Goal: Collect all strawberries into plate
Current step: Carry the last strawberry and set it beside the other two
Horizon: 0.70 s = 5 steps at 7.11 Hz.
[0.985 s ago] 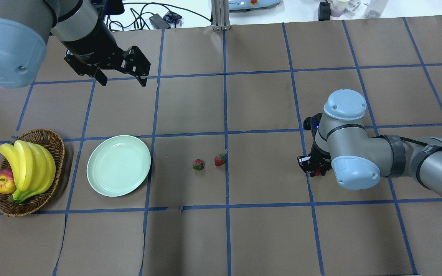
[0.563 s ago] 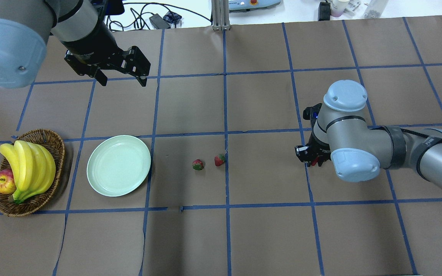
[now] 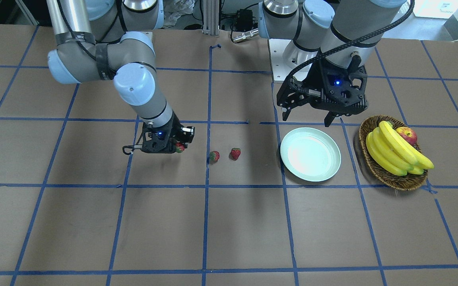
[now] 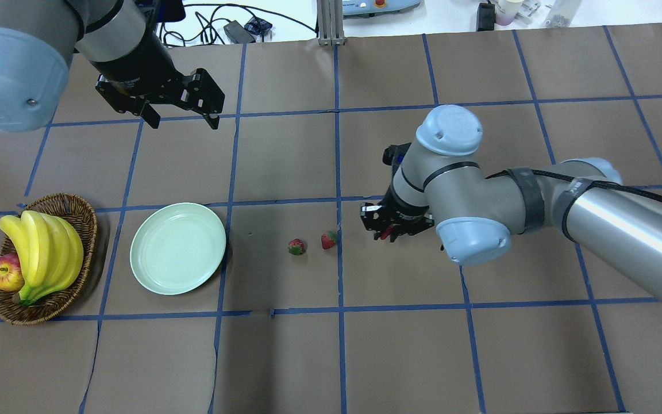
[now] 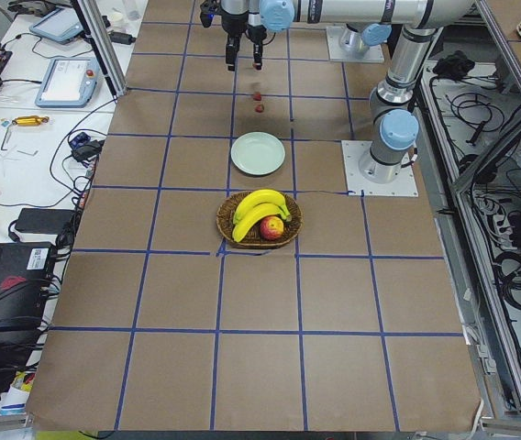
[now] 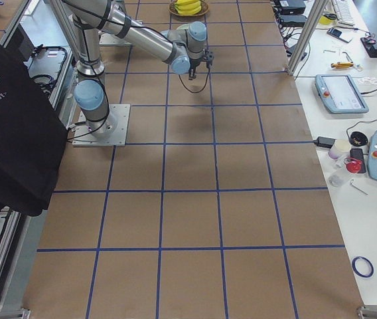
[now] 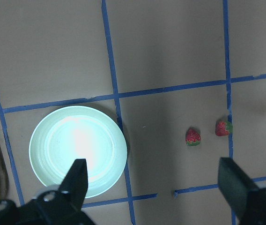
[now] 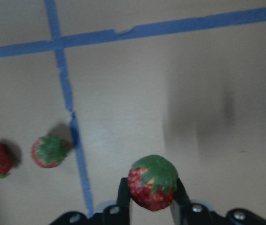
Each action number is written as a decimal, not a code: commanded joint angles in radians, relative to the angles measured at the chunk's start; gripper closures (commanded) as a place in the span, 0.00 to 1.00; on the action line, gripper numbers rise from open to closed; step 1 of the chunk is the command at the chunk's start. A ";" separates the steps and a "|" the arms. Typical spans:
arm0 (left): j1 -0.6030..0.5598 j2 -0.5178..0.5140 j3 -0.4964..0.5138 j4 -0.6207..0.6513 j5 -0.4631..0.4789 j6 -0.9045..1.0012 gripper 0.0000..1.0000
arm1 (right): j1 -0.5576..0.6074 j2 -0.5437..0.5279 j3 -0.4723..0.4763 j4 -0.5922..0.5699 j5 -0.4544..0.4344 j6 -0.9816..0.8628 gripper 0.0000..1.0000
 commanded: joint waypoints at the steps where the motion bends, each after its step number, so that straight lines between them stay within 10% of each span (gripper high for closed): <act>1: 0.001 0.002 0.000 0.000 0.000 0.000 0.00 | 0.141 0.055 -0.076 -0.052 0.043 0.207 1.00; 5: 0.002 0.004 0.000 0.000 0.000 0.000 0.00 | 0.240 0.164 -0.146 -0.161 0.118 0.343 1.00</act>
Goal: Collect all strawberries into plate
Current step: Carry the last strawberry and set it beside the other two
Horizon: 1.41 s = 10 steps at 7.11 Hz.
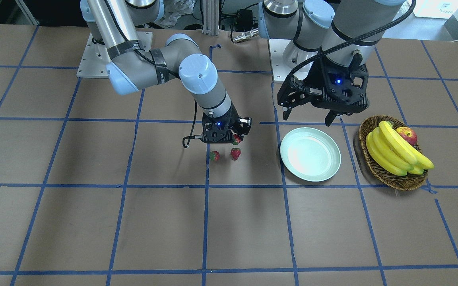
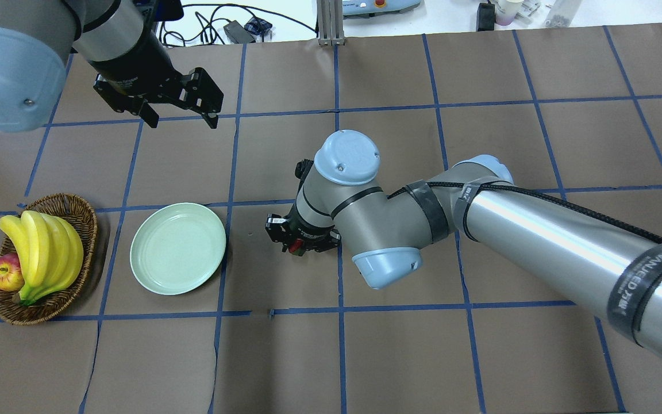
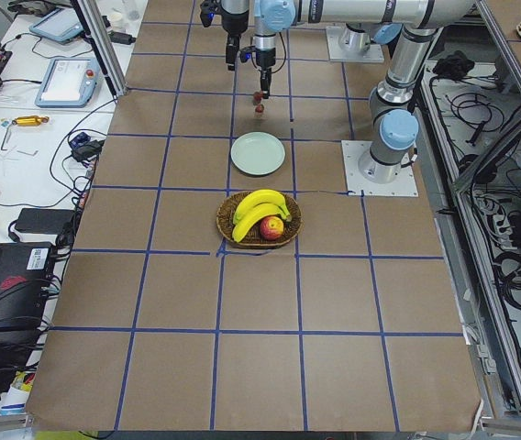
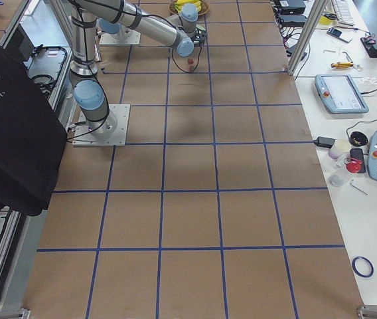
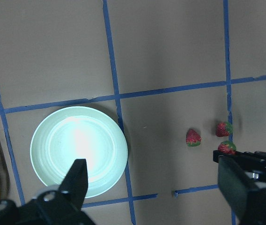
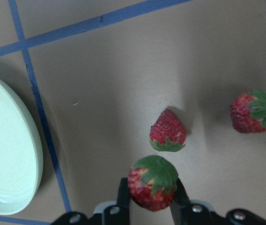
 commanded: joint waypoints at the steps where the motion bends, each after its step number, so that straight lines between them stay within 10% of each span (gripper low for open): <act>1: 0.001 0.000 0.000 0.000 0.000 0.002 0.00 | 0.011 0.054 -0.025 -0.046 0.017 0.034 1.00; 7: -0.003 0.000 0.000 0.000 0.000 -0.002 0.00 | 0.053 0.157 -0.091 -0.118 0.046 0.126 0.92; 8: -0.003 0.000 0.000 0.000 0.000 -0.002 0.00 | 0.053 0.154 -0.087 -0.114 0.034 0.126 0.14; 10: -0.004 0.000 -0.002 -0.002 0.000 -0.002 0.00 | 0.053 0.151 -0.099 -0.111 0.034 0.124 0.00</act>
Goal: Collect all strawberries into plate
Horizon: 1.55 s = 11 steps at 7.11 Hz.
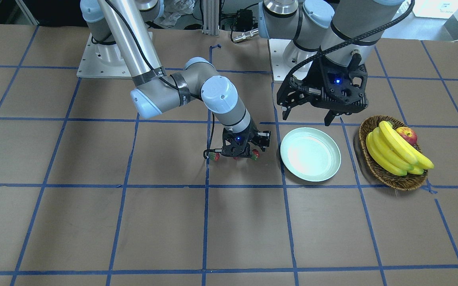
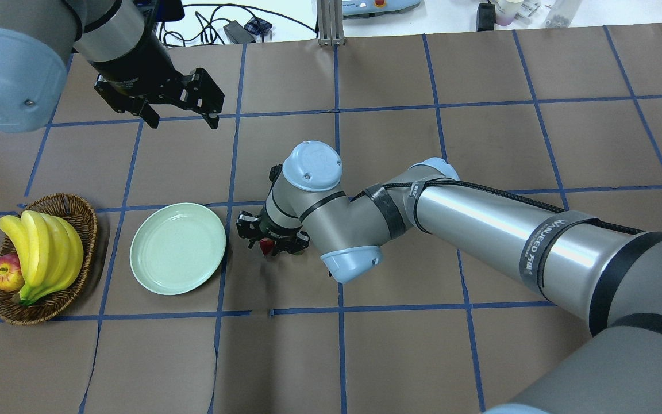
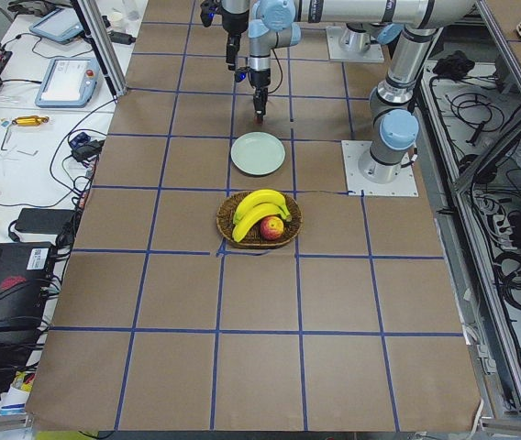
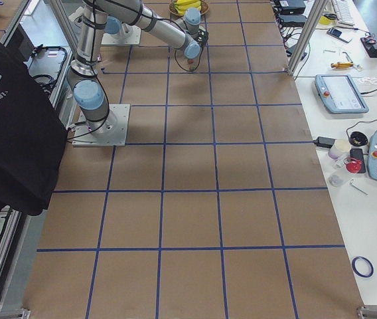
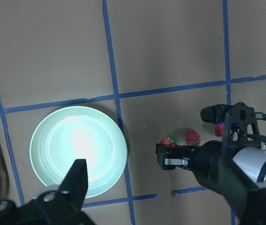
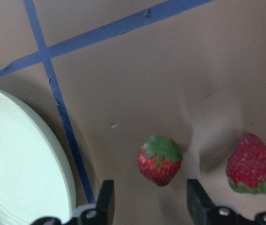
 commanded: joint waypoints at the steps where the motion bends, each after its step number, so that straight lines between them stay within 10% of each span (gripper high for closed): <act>1: -0.001 0.000 -0.001 -0.001 0.000 0.000 0.00 | 0.000 -0.004 -0.008 0.002 -0.002 -0.001 0.00; 6: 0.008 0.000 0.001 -0.001 0.000 0.005 0.00 | -0.053 -0.165 -0.167 0.535 -0.287 -0.055 0.00; 11: 0.007 -0.002 0.001 -0.002 0.003 -0.002 0.00 | -0.410 -0.343 -0.146 0.733 -0.439 -0.589 0.00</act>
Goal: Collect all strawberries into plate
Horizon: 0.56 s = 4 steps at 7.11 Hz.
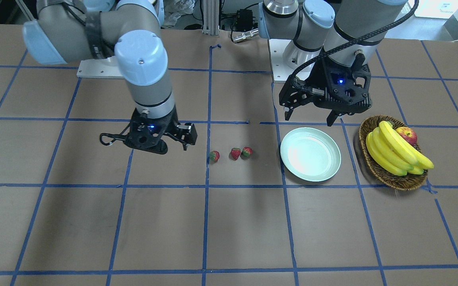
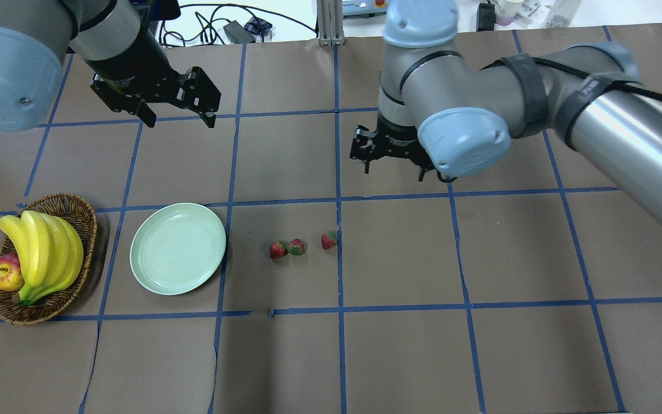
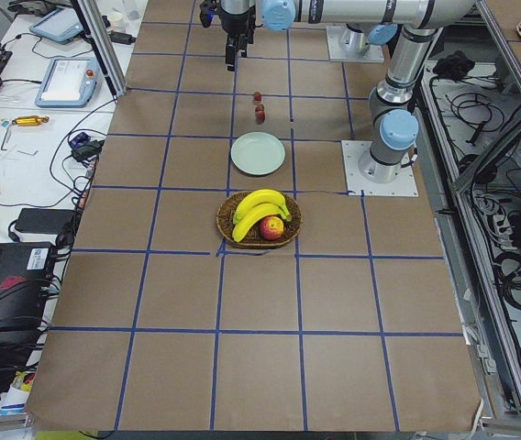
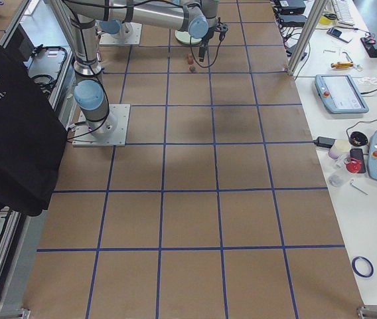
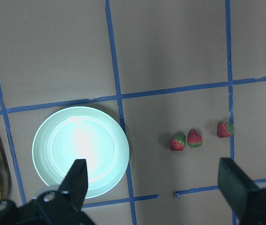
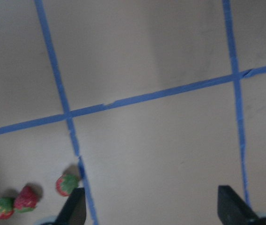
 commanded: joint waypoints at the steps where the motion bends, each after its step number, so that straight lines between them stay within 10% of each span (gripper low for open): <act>1: -0.003 -0.003 -0.003 -0.001 0.003 -0.002 0.00 | -0.158 -0.068 -0.020 0.128 -0.043 -0.292 0.00; 4: -0.012 -0.017 -0.016 -0.003 0.027 -0.040 0.00 | -0.235 -0.168 -0.199 0.454 -0.031 -0.354 0.00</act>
